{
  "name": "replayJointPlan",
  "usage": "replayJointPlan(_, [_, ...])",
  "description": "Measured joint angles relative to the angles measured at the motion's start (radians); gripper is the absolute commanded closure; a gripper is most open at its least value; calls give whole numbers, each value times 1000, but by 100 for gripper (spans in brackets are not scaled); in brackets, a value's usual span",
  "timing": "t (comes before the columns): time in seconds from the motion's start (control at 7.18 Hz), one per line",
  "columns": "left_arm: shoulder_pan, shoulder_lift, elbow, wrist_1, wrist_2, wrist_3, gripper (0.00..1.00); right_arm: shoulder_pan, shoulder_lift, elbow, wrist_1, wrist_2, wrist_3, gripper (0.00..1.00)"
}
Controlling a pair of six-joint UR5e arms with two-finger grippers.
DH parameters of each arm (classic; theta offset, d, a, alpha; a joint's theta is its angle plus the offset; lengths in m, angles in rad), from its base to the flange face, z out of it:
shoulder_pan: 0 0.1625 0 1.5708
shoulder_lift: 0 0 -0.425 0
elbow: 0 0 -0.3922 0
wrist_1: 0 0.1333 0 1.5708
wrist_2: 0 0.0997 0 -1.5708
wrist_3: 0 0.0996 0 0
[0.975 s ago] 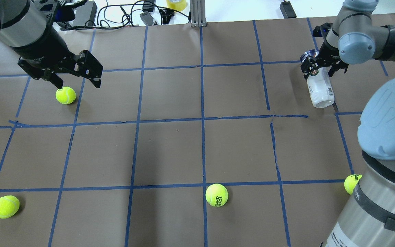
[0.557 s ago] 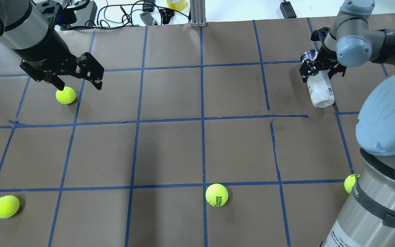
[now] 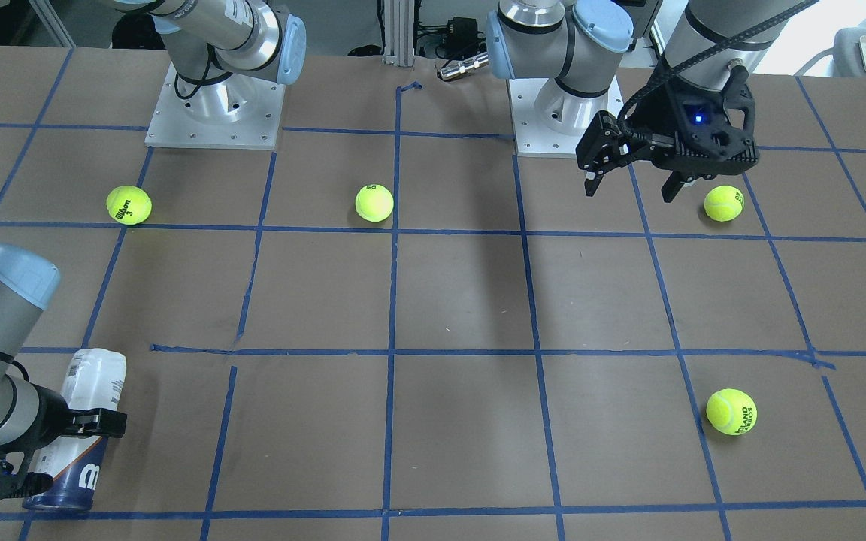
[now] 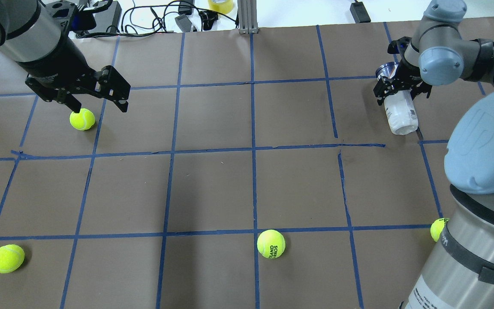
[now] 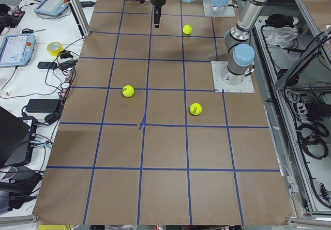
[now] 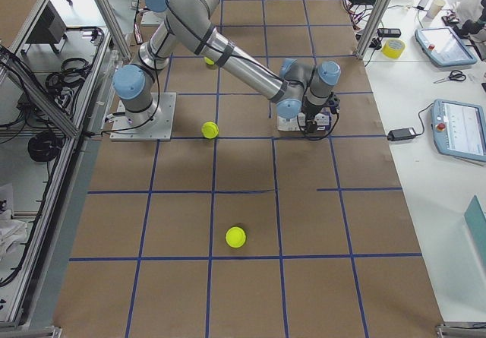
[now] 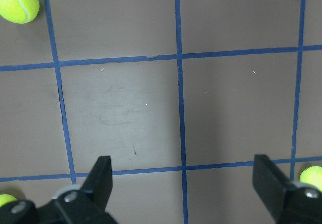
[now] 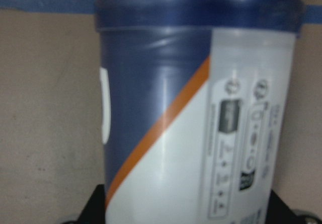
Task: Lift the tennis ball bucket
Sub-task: 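Close the right gripper around the can's body, then carry the can with the right gripper toward the table centre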
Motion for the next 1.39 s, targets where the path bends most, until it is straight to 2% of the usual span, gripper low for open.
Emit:
replayJointPlan(0.14, [0, 0, 0, 0, 0, 0, 0, 0, 1, 0, 0, 0, 0, 22])
replayJointPlan(0.28, [0, 0, 0, 1, 0, 0, 0, 0, 2, 0, 0, 0, 0, 26])
replayJointPlan(0.98, [-1, 1, 0, 0, 1, 0, 0, 42, -32, -9, 6, 2, -19, 26])
replayJointPlan(1.39, [0, 2, -2, -2, 1, 0, 0, 222, -97, -3, 17, 3, -124, 26])
